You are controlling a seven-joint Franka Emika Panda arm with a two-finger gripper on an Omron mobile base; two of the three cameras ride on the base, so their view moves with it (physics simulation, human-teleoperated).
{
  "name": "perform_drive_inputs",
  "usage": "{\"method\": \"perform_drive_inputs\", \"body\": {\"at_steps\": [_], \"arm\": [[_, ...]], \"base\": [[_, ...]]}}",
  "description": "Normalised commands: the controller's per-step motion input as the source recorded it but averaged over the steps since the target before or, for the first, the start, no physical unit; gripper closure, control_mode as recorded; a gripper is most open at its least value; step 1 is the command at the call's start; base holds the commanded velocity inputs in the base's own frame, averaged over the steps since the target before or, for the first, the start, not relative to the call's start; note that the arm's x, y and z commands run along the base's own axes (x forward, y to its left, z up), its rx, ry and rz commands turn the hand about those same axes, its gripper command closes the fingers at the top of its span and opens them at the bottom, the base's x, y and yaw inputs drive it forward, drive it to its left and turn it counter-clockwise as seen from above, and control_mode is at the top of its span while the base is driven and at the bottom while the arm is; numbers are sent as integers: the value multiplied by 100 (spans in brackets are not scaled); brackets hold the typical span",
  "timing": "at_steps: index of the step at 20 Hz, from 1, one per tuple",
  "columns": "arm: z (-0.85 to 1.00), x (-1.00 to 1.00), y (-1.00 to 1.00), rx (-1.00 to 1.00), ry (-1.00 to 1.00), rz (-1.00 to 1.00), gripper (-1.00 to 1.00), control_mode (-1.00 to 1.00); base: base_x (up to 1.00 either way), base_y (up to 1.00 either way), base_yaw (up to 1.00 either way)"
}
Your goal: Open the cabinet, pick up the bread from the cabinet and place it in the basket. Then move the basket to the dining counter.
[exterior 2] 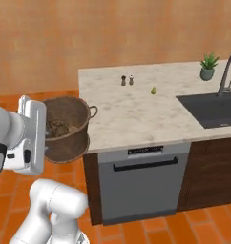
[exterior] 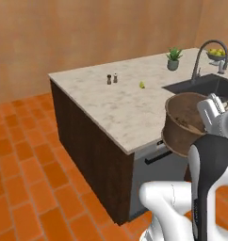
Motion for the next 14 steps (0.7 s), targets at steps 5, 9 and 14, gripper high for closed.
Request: {"method": "perform_drive_inputs", "body": {"at_steps": [5,9,14], "arm": [[0,0,0,0,0,0,100,100],[0,0,0,0,0,0,100,100],[0,0,0,0,0,0,100,100]], "base": [[100,-89,47],[100,-73,60],[72,-70,35]]}}
